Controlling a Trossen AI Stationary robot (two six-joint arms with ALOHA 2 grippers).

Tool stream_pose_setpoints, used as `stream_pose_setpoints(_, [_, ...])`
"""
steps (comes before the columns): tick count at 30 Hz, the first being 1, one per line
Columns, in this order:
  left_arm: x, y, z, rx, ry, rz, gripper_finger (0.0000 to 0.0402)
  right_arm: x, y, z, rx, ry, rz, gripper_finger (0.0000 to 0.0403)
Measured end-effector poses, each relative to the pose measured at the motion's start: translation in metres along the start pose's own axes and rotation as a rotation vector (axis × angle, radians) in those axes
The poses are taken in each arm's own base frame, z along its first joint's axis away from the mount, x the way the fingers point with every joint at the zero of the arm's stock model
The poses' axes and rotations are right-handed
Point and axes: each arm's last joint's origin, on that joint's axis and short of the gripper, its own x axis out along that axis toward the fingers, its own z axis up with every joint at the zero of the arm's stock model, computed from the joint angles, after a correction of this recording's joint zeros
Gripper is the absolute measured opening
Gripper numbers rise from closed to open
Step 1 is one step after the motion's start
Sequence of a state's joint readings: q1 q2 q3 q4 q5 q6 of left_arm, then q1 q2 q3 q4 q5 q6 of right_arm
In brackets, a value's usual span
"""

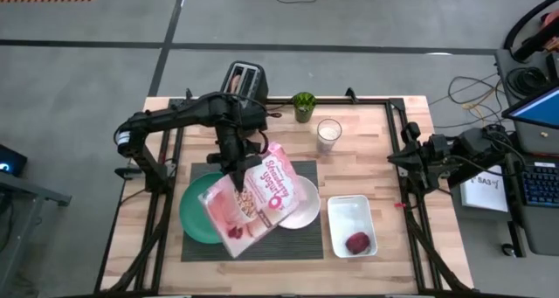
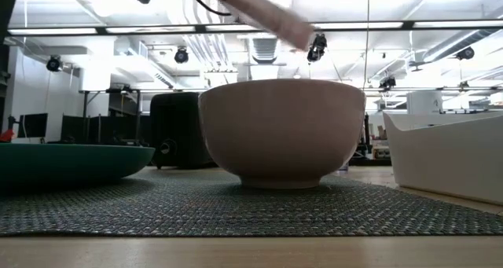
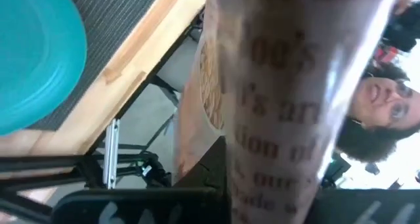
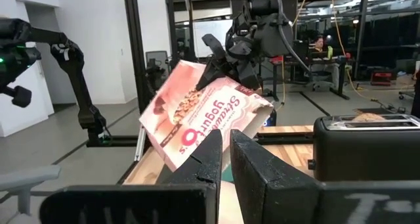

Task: Arrange a breakfast setting
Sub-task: Pour the cereal into the white bowl

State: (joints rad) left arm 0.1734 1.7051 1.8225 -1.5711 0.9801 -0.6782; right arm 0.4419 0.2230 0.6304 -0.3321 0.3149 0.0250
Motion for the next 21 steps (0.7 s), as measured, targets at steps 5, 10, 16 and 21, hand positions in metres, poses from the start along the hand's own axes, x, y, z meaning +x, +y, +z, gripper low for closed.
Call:
stream_pose_setpoints(5, [-0.0001,0.0000,-0.0005,-0.013,-0.001,0.001,0.0000,0.0000,0.0000,0.0000,0.000,0.000,0.000,0.0022])
stream_pose_setpoints(10, [-0.0032,0.0010,-0.0008,-0.014,-0.013,0.001,0.0000,0.0000,0.0000,0.0000,0.000,0.000,0.000,0.0022])
stream_pose_setpoints(16, [-0.0038,0.0023,0.0018,0.005,-0.017,0.002,0.0000,0.0000,0.0000,0.0000,0.000,0.000,0.000,0.0022])
stream_pose_setpoints(21, [-0.0036,0.0024,0.0014,0.016,-0.015,0.000,0.0000,0.0000,0.0000,0.0000,0.000,0.000,0.000,0.0022])
